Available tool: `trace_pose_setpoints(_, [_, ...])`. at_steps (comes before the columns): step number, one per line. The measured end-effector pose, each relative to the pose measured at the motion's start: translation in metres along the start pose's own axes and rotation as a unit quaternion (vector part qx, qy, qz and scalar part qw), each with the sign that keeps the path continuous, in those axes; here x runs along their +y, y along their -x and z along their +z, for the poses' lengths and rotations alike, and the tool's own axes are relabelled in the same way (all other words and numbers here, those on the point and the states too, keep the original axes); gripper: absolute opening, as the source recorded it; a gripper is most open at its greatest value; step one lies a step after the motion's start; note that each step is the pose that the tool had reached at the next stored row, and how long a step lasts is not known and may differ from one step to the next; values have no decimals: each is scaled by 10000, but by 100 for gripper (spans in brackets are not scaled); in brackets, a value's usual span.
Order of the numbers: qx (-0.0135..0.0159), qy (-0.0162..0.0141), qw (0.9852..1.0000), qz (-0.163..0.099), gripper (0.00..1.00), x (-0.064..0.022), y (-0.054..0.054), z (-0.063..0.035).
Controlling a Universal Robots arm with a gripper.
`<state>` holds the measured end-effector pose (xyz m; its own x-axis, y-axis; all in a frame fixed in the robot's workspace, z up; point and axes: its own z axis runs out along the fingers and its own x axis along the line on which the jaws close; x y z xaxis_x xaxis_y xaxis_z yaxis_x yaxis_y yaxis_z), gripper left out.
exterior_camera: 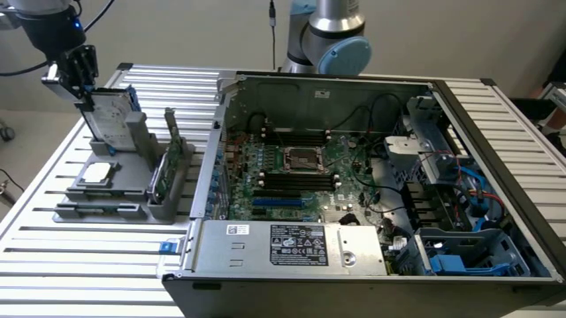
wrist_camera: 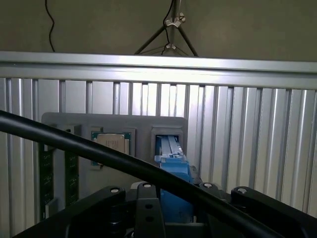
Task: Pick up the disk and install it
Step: 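Pick up the disk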
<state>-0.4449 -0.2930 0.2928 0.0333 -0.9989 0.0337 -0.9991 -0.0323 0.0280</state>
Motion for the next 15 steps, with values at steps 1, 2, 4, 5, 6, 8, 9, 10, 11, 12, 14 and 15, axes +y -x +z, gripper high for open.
trace_pose_setpoints(1, [0, -1, 10000, 0, 33, 0, 0, -18])
trace_pose_setpoints(2, [0, -1, 10000, 0, 33, 1, 0, -44])
trace_pose_setpoints(4, [-1, -1, 10000, 0, 33, 3, -2, -122])
trace_pose_setpoints(5, [-1, -2, 10000, 0, 33, 5, -3, -165])
trace_pose_setpoints(6, [-1, -2, 10000, 0, 33, 6, -4, -210])
trace_pose_setpoints(8, [0, -1, 10000, 0, 33, 8, -6, -301])
trace_pose_setpoints(9, [0, -1, 10000, 0, 33, 10, -7, -348])
trace_pose_setpoints(10, [-1, -1, 10000, 0, 33, 11, -8, -393])
trace_pose_setpoints(11, [-1, -2, 10000, 0, 33, 12, -9, -438])
trace_pose_setpoints(12, [0, -1, 10000, 0, 33, 13, -10, -484])
trace_pose_setpoints(14, [-1, -1, 10000, 0, 33, 16, -12, -574])
trace_pose_setpoints(15, [0, -1, 10000, 0, 33, 17, -13, -619])
